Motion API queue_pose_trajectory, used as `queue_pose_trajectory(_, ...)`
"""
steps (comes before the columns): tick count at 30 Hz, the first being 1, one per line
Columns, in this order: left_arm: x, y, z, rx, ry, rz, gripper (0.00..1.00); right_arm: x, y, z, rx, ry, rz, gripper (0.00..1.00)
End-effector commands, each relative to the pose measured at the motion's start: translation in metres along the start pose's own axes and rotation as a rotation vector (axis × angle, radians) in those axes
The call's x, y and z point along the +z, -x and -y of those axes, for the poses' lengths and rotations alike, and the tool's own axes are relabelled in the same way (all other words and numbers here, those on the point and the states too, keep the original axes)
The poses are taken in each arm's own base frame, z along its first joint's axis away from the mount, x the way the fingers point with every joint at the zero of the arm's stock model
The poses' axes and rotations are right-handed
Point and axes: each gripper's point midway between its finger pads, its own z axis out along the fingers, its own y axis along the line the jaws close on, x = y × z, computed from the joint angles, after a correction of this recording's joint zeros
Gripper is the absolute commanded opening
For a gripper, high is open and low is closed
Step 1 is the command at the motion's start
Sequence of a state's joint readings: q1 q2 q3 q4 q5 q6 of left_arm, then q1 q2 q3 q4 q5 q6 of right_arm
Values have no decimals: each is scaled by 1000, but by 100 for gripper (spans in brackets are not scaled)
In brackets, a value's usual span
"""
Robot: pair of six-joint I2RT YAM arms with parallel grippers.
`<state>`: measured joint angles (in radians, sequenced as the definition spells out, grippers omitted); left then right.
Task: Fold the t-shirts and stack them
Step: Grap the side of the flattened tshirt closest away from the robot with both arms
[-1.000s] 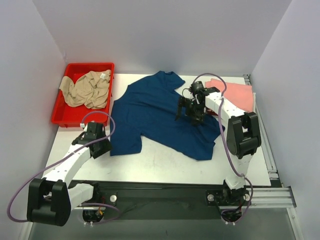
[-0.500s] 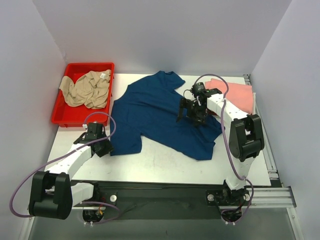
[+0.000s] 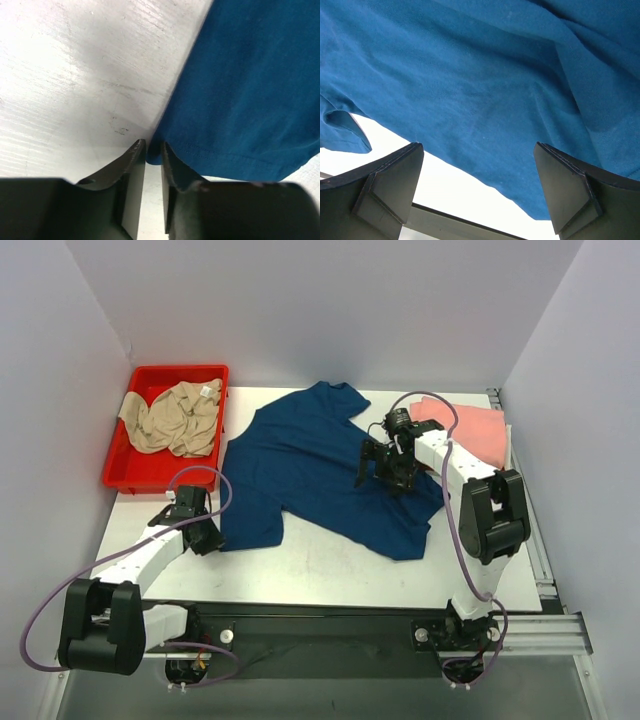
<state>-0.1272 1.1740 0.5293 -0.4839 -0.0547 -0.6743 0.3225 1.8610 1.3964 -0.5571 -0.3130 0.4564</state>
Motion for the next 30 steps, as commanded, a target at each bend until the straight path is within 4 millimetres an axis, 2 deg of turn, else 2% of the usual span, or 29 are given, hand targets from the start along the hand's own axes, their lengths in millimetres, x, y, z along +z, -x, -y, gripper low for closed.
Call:
queue_pose_trajectory(1, 5, -2, -3, 0, 18, -26, 28, -19, -2, -1, 2, -7, 32, 99)
queue_pose_trajectory(4, 10, -6, -2, 5, 9, -51, 16, -24, -9, 7, 6, -23, 37, 99)
queue_pose_trajectory(5, 11, -7, 0, 7, 2, -58, 13, -31, -12, 9, 5, -23, 54, 99)
queue_pose_trajectory(6, 13, -8, -1, 13, 1, -64, 6, -29, -24, 20, 18, -42, 36, 99)
queue_pose_trajectory(9, 15, -9, 0, 19, -2, -76, 1, -42, -41, 41, 46, -64, 52, 99)
queue_pose_trajectory(10, 15, -9, 0, 21, -1, -77, 0, -35, -63, 58, 70, -93, 11, 99)
queue_pose_trajectory(11, 16, -9, 0, 24, 0, -79, 0, -42, -68, 62, 80, -88, 28, 98)
queue_pose_trajectory(12, 16, -9, -1, 24, 0, -78, 0, -40, -78, 71, 100, -98, 13, 97)
queue_pose_trajectory(13, 16, -9, -1, 23, 1, -78, 0, -37, -93, 88, 143, -116, -17, 96)
queue_pose_trajectory(17, 16, -10, 2, 21, -22, -91, 0, -38, -117, 108, 173, -139, -28, 89)
queue_pose_trajectory(21, 18, -9, 4, 15, -25, -93, 0, -27, -133, 118, 172, -169, -81, 85)
queue_pose_trajectory(26, 20, -8, 6, 10, -28, -92, 0, -15, -140, 122, 176, -173, -118, 82)
queue_pose_trajectory(30, 20, -5, 7, 7, -30, -85, 0, -7, -144, 122, 186, -166, -141, 72)
